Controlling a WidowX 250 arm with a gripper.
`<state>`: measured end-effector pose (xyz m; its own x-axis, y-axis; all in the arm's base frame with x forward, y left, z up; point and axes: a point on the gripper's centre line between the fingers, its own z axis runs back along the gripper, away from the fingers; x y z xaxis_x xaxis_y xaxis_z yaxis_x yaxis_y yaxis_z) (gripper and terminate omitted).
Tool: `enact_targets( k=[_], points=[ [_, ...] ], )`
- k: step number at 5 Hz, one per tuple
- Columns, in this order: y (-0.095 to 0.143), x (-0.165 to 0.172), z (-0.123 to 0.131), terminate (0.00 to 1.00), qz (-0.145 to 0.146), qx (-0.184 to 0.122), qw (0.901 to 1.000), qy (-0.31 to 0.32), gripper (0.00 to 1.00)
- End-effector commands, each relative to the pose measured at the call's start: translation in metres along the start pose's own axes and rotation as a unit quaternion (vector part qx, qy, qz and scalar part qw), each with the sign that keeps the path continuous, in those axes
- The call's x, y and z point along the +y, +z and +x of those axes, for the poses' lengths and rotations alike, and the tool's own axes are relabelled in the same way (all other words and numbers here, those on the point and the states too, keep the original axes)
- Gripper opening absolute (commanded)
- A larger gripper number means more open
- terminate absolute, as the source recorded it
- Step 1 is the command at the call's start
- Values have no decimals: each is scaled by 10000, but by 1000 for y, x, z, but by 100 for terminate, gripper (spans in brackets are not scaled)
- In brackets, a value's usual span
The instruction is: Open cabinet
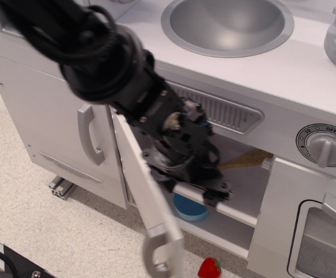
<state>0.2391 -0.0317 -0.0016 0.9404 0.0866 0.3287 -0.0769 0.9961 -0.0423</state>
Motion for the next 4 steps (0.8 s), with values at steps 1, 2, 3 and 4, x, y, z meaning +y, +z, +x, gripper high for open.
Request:
enact_targets(
  k=[1, 2, 3, 4],
  points=[
    [2, 71, -7, 0, 860, 417, 9918, 842, 100],
    [-2, 97, -6, 0, 1097, 547, 9899, 712, 100],
    [-2, 97, -6, 0, 1097, 547, 9899, 712, 100],
    [-2, 97, -6, 0, 1097, 547, 9899, 712, 100]
  ],
)
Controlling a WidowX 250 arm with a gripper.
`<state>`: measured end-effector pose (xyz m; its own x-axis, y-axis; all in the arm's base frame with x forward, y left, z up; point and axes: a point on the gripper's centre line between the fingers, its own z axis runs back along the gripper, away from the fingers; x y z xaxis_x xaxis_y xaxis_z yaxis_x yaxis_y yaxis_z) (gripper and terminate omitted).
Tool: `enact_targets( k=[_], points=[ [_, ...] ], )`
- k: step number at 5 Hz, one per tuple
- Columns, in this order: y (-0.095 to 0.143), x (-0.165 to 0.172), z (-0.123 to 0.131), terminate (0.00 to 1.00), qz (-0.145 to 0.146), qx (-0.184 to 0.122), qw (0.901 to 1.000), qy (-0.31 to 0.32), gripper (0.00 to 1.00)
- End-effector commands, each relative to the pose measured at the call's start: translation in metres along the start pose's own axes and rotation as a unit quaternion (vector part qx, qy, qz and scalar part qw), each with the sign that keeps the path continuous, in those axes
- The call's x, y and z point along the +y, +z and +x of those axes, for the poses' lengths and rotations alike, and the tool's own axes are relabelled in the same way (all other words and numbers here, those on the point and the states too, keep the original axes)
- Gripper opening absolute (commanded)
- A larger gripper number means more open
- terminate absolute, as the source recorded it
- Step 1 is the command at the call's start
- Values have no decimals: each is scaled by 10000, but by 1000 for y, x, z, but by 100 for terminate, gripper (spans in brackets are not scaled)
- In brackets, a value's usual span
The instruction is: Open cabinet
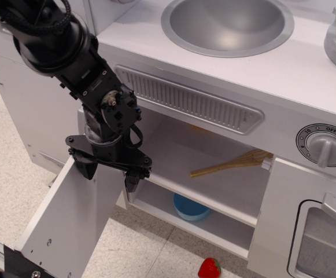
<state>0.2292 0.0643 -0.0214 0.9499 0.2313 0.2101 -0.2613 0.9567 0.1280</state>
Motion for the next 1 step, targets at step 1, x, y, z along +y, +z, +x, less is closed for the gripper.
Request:
enact_targets(
  k=[1],
  points=[
    [11, 2, 0, 100, 15, -95, 9999, 44, 100]
  ],
)
